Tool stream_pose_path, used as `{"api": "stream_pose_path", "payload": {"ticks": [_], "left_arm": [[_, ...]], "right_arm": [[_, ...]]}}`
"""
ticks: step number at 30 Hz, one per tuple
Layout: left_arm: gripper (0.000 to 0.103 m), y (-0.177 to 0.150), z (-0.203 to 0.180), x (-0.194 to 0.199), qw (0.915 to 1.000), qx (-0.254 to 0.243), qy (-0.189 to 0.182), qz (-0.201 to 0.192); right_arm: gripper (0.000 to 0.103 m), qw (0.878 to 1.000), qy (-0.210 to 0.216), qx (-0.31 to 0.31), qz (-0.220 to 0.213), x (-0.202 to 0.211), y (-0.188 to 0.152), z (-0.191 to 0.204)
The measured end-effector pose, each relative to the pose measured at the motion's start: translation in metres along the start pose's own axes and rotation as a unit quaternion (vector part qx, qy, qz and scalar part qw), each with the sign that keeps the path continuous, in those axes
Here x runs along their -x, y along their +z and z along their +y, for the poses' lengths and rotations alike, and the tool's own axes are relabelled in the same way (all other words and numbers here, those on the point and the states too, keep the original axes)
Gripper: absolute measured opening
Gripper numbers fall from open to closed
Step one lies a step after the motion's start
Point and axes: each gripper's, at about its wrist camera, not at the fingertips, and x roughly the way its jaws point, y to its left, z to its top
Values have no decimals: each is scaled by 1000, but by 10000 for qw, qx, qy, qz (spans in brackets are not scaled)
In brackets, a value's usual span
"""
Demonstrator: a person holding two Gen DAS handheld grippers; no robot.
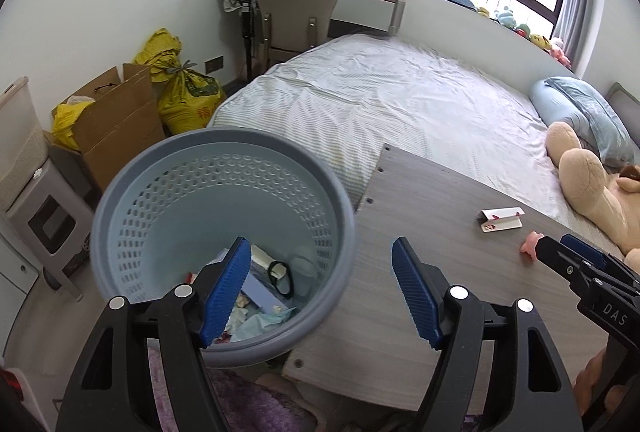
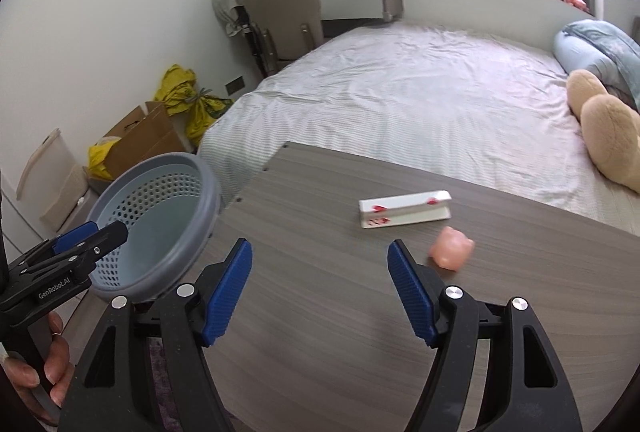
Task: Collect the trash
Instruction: 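Move both grippers away from the basket back over the table, then lower the right gripper onto the pink pig toy and close it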
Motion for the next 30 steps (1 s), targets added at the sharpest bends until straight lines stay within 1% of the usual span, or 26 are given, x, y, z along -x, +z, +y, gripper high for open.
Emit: {"api": "stream_pose_path", "payload": {"ticks": [10,14,19,27,30], "left_arm": [[70,2,-47,-22,9989,-384,-230,168],[70,4,-64,-31,9979,-502,-318,241],[70,6,-80,-41,9968,-631,-393,301],[70,8,-91,-53,9956,-753,-435,356],[70,9,-93,-58,9953,-766,-447,387]], "right_arm": [[69,9981,-413,-450,121,-4,-11,-63],[69,9968,-560,-534,185,-11,-13,-79],[69,9959,-595,-625,288,-26,-12,-88],[69,9937,-731,-715,466,-52,-7,-90],[65,9930,-764,-734,526,-59,-4,-91]]}}
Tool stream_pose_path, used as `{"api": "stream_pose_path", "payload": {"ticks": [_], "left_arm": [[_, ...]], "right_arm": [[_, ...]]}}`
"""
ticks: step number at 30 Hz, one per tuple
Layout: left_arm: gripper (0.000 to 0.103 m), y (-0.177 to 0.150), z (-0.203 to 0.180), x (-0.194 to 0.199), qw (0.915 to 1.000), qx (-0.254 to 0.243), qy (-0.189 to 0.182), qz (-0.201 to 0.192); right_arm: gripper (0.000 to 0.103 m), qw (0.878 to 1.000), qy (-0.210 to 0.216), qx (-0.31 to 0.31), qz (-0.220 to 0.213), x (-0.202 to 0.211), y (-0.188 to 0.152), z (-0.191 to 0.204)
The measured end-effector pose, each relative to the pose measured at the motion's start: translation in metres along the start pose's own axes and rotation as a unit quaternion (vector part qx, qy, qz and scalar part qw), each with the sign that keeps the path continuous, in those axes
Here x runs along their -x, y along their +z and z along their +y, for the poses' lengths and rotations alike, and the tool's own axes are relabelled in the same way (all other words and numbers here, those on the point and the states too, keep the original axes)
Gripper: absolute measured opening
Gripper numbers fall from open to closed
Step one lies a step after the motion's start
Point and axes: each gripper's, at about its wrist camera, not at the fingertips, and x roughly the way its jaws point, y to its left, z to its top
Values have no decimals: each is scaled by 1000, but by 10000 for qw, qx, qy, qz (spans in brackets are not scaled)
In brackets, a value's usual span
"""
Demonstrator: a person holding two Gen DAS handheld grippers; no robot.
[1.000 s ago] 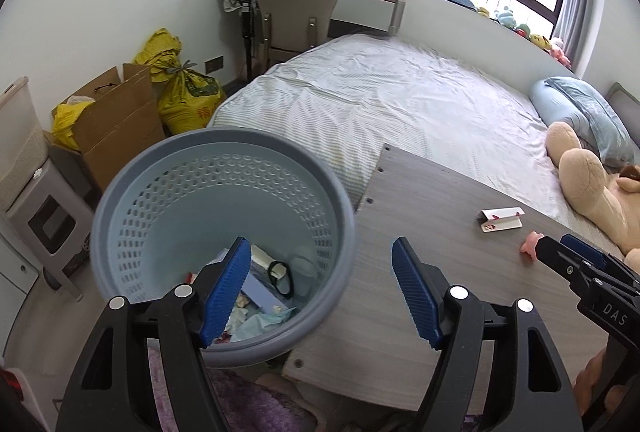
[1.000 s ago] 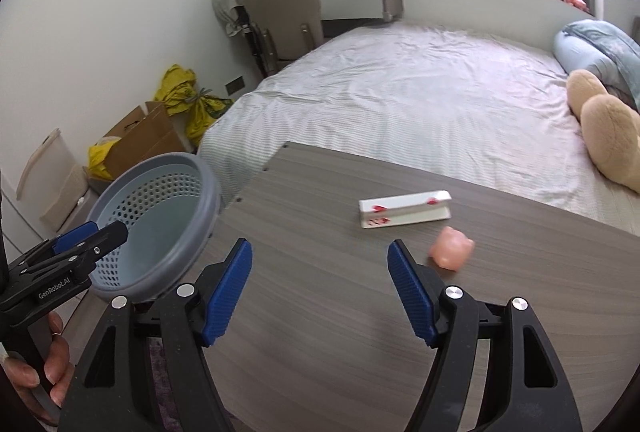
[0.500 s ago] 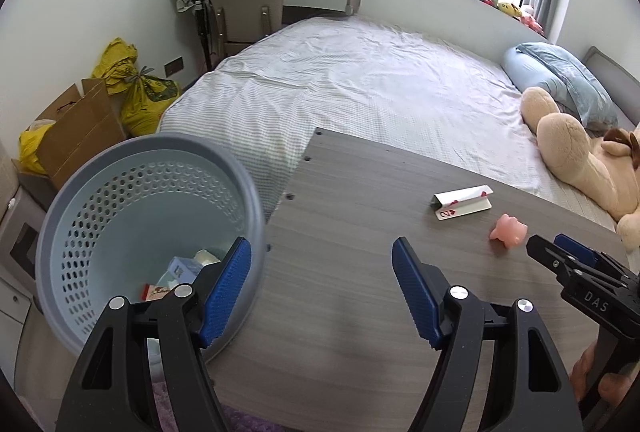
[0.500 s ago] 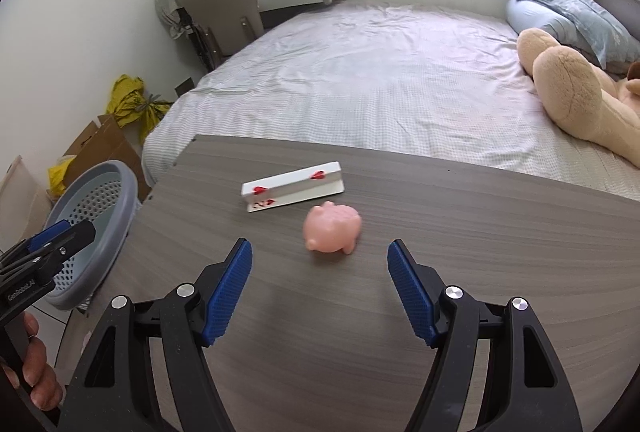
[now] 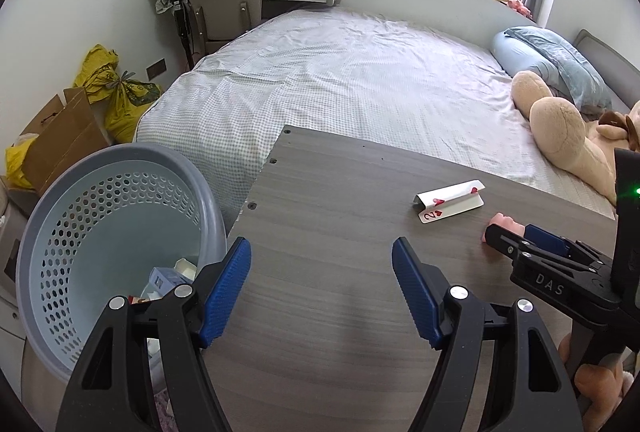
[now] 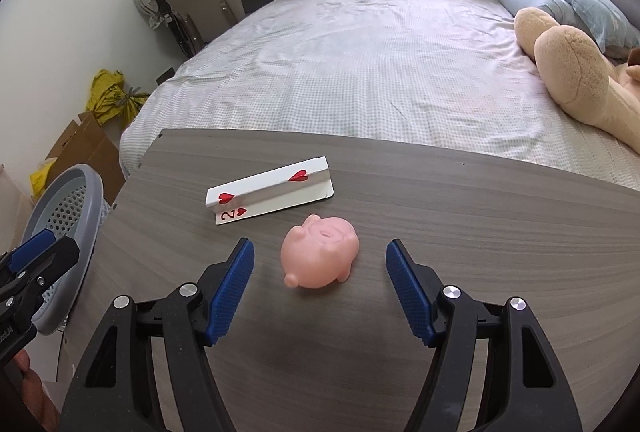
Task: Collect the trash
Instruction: 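Lower the right gripper onto the pink pig toy and close it, then grasp the white playing card with the left gripper while the right gripper holds the pig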
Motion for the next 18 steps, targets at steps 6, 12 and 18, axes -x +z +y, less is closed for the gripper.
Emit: {"api": "stream_pose_path", "payload": {"ticks": [6,12,18], "left_arm": [[70,2,-3,-9,10000,-29,-26,69],[70,5,-11,-15,9999,-115,-86,81],[70,8,-24,-19,9995,-280,-160,76]], "right_arm": [[56,9999,-135,41,83,-8,1,2],[38,9999,-113,40,111,-10,0,1],[38,10000,8,-21,-48,2,0,-3]]}}
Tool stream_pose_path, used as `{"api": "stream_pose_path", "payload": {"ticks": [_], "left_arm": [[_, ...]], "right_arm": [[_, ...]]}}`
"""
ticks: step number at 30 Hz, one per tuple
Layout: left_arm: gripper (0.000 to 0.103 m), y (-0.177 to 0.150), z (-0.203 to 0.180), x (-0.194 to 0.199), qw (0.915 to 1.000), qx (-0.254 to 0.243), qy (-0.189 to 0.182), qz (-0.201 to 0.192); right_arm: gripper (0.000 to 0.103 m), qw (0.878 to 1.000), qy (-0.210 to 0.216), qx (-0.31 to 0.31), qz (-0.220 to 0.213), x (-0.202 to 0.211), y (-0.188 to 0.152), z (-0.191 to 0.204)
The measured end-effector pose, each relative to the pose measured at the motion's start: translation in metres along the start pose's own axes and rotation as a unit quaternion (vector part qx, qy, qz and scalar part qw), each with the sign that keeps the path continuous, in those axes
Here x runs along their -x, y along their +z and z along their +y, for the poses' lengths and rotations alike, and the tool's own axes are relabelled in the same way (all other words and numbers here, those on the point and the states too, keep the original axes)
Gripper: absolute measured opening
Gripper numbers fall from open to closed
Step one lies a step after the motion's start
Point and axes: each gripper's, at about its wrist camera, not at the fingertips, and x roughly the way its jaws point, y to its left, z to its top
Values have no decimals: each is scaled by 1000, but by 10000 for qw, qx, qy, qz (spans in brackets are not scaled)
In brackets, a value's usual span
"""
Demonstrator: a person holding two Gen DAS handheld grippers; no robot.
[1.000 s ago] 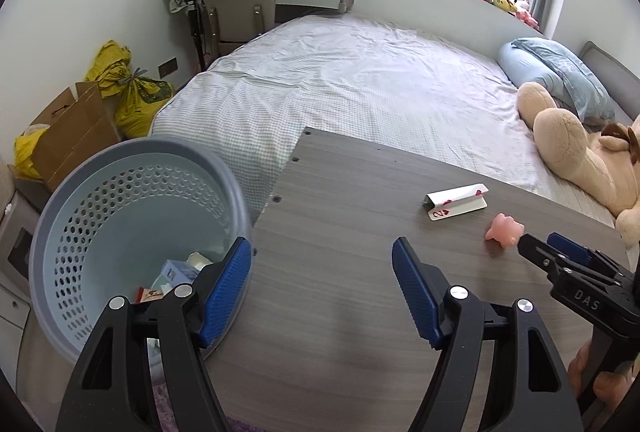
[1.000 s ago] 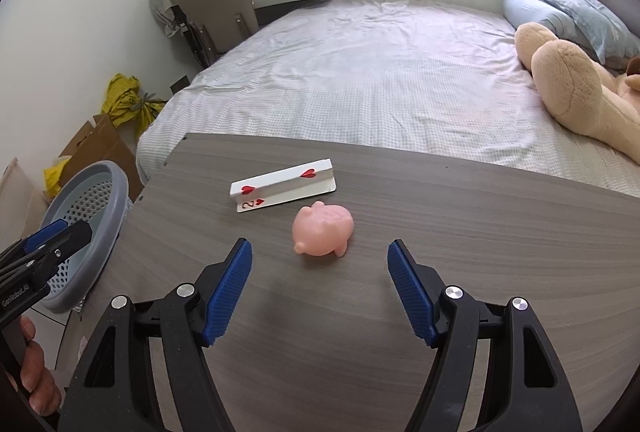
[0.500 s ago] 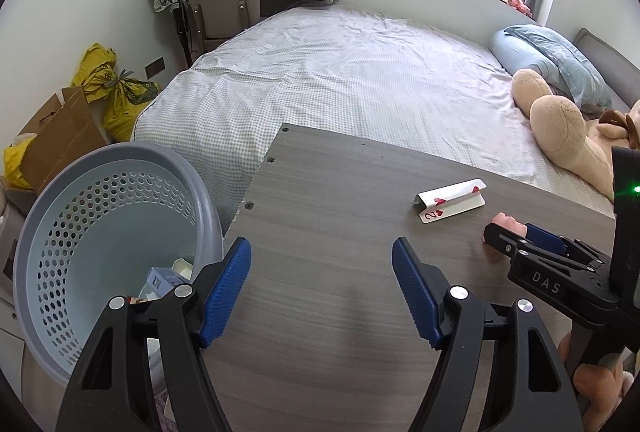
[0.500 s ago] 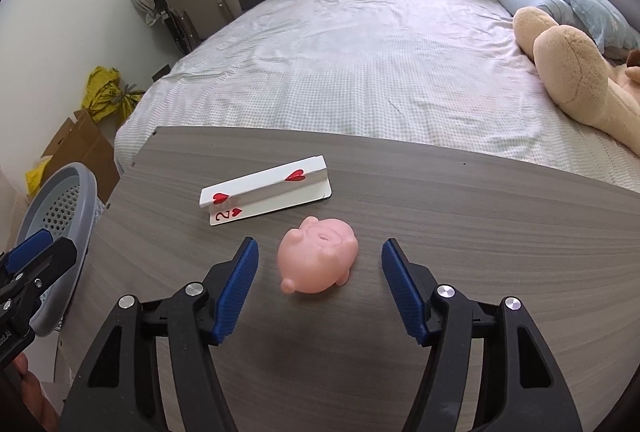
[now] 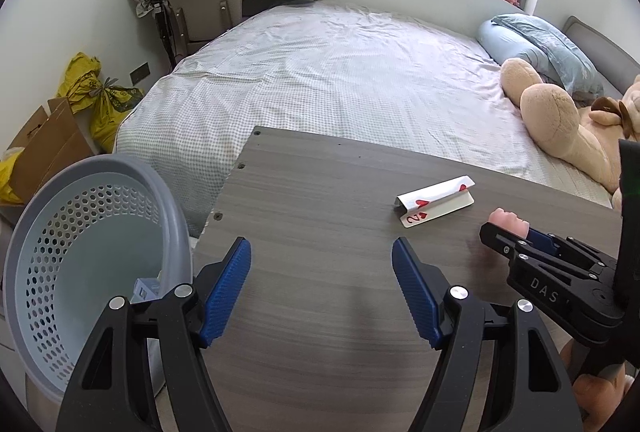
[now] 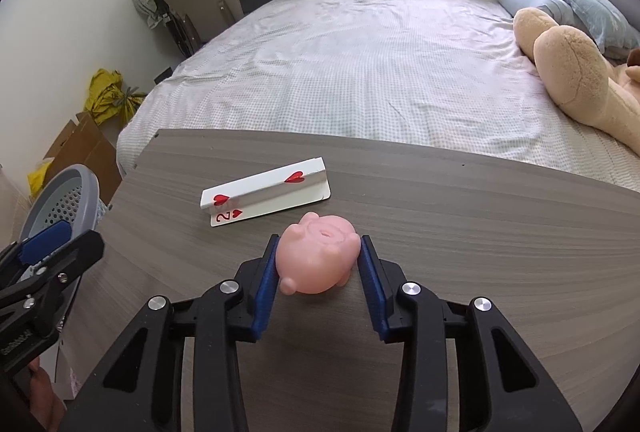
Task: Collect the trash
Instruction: 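Grasp the white playing card with the left gripper while the right gripper holds the pig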
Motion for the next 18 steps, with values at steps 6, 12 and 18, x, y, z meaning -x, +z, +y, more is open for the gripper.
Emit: {"api": "stream_pose_path", "payload": {"ticks": [6,12,18], "left_arm": [[70,6,-19,-7,9996,-262,-117,11],[70,17,-46,-30,9966,-710,-397,122],[70,29,-68,-55,9922,-1052,-594,306]], "right_arm": [[38,9998,118,-166,-72,16,-3,-17],[38,9992,91,-375,-126,30,-11,-41],[38,9973,155,-689,-193,39,-17,-66]]}}
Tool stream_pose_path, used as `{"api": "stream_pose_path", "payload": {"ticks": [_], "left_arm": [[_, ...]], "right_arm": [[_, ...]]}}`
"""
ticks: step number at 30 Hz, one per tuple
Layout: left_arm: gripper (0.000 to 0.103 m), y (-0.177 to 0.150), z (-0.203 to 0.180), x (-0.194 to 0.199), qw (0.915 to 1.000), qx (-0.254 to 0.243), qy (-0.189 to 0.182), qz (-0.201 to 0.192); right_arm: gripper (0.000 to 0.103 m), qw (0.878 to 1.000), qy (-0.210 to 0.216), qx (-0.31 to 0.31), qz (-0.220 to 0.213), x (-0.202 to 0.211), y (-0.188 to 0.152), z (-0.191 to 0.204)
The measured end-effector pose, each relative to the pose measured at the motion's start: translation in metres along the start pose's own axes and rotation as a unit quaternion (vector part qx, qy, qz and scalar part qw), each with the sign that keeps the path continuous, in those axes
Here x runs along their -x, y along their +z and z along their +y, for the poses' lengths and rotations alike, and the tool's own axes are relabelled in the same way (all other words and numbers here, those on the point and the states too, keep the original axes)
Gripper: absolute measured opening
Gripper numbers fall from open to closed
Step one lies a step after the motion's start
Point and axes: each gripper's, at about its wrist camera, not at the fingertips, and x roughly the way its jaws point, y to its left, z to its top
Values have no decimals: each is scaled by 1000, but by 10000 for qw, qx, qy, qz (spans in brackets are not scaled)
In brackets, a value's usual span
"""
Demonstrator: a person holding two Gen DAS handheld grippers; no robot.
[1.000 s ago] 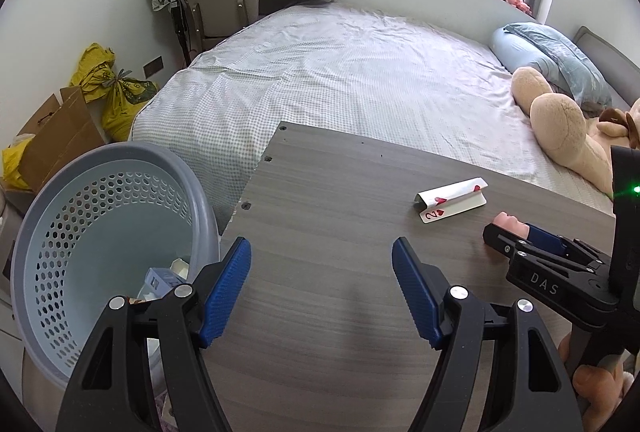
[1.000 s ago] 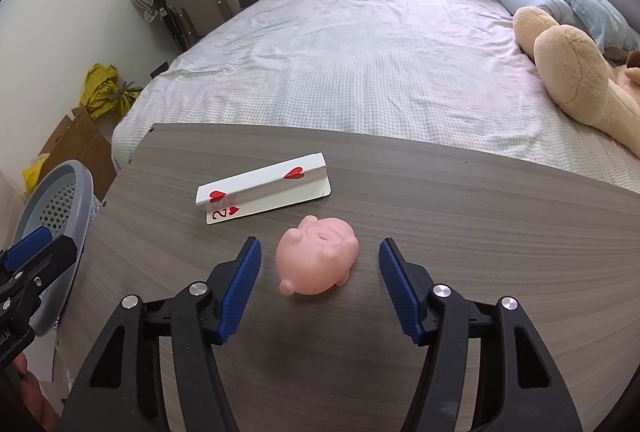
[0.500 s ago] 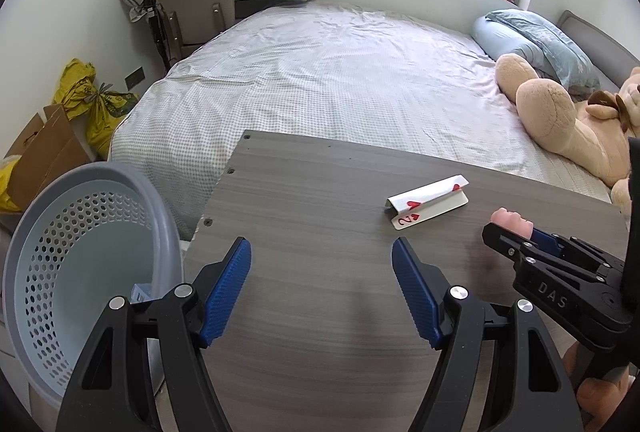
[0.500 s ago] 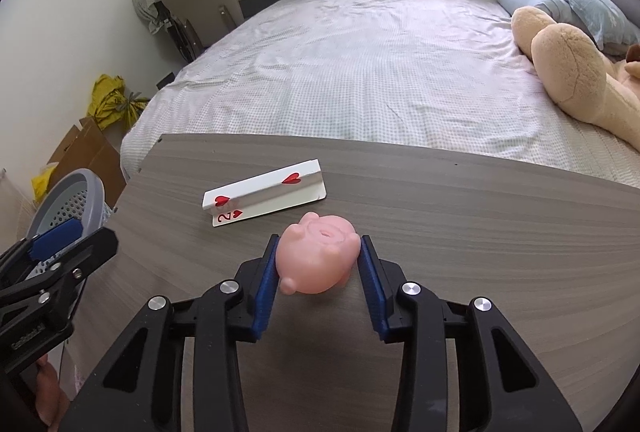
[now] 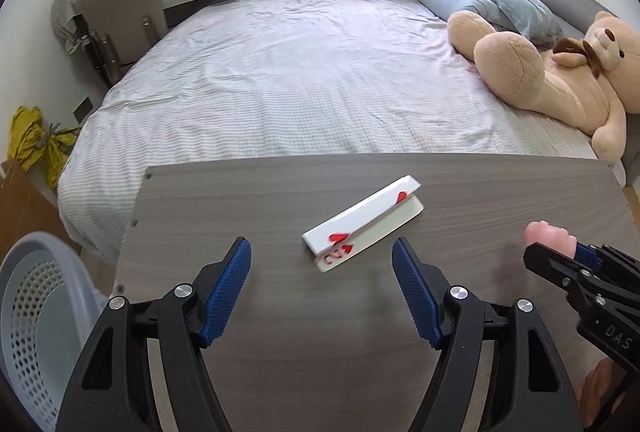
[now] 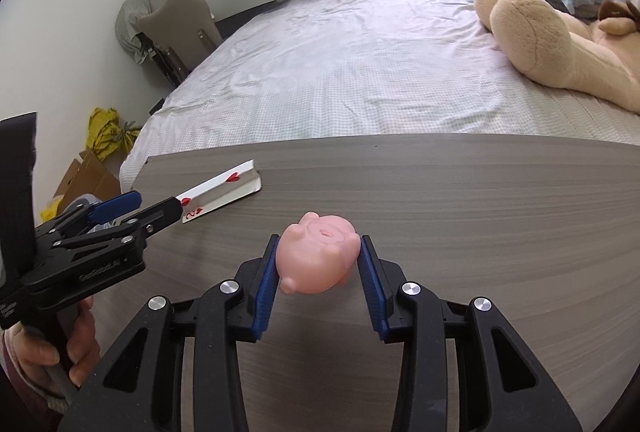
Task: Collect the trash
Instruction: 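Grasp the white playing card with the left gripper while the right gripper holds the pig, then carry the playing card and pig toy over the grey basket with both grippers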
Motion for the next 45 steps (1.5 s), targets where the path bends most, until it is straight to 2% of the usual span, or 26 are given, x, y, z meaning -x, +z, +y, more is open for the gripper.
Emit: {"api": "stream_pose_path", "payload": {"ticks": [5,16,19,21,25,30,34,40,45], "left_arm": [[70,10,-14,-21,9993,-312,-101,174],[69,17,-23,-48,9978,-559,-98,341],[46,17,-28,-45,9975,-597,-187,315],[25,16,-31,-42,9974,-586,-269,324],[17,10,-34,-37,9977,-375,-436,351],[17,-3,-29,-28,9980,-83,-486,385],[17,-16,-19,-10,9988,111,-363,320],[17,-40,15,34,9982,596,-11,62],[17,-63,54,71,9941,968,469,-136]], "right_arm": [[38,9999,23,-89,-94,7,2,-7],[38,9996,104,-206,-184,16,1,-18],[38,9996,93,-219,-182,16,0,-19],[38,9996,88,-217,-187,16,-1,-18],[38,9996,67,-184,-197,17,-2,-16],[38,9998,81,-125,-165,17,-5,-11],[38,9998,137,-39,-122,18,-8,-1],[38,9989,393,223,-76,18,-11,28],[38,9961,660,581,-7,14,-12,66]]}}
